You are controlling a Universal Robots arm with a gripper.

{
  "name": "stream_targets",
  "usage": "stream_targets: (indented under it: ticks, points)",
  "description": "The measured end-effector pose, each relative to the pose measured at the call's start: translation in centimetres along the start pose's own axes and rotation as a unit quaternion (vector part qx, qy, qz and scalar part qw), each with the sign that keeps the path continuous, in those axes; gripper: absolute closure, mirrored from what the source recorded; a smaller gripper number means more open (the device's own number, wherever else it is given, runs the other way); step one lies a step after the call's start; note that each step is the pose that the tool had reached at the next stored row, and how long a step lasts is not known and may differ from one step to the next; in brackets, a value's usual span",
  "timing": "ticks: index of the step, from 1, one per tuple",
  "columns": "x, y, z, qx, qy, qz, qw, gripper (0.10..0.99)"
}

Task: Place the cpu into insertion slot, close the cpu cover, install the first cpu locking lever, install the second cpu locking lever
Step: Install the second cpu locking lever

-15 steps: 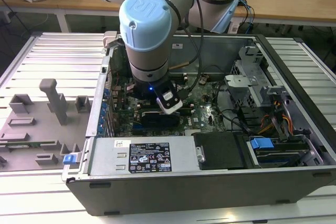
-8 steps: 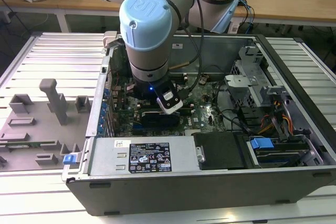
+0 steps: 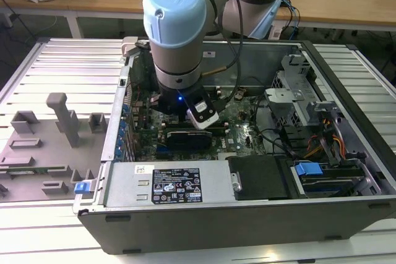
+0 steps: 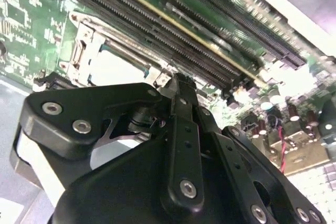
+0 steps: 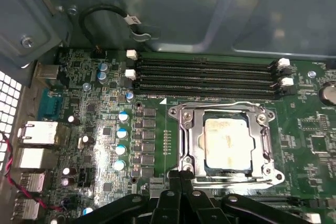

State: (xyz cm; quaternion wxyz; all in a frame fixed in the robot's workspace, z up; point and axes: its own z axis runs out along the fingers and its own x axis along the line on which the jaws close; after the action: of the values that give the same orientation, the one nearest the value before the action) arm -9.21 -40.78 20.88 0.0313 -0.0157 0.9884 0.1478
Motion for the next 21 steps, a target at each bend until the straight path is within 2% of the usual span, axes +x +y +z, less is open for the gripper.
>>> stream_targets:
  ticks: [1, 2, 6, 13, 16, 21]
  points:
    - [-0.12, 0.00, -0.05, 0.0157, 0.0009, -0.001, 0.9999, 0.980]
    - [-0.22, 0.03, -0.03, 0.0207, 0.0011, -0.001, 0.9998, 0.980]
    - [-0.37, 0.35, 0.08, 0.0210, 0.0011, -0.001, 0.9998, 0.980]
    - [-0.30, 1.58, 0.59, 0.0238, 0.0012, -0.001, 0.9997, 0.980]
    - [0.07, 1.64, 0.83, 0.0249, 0.0012, -0.001, 0.9997, 0.980]
    - [0.12, 1.59, 1.10, 0.0242, 0.0015, -0.001, 0.9997, 0.980]
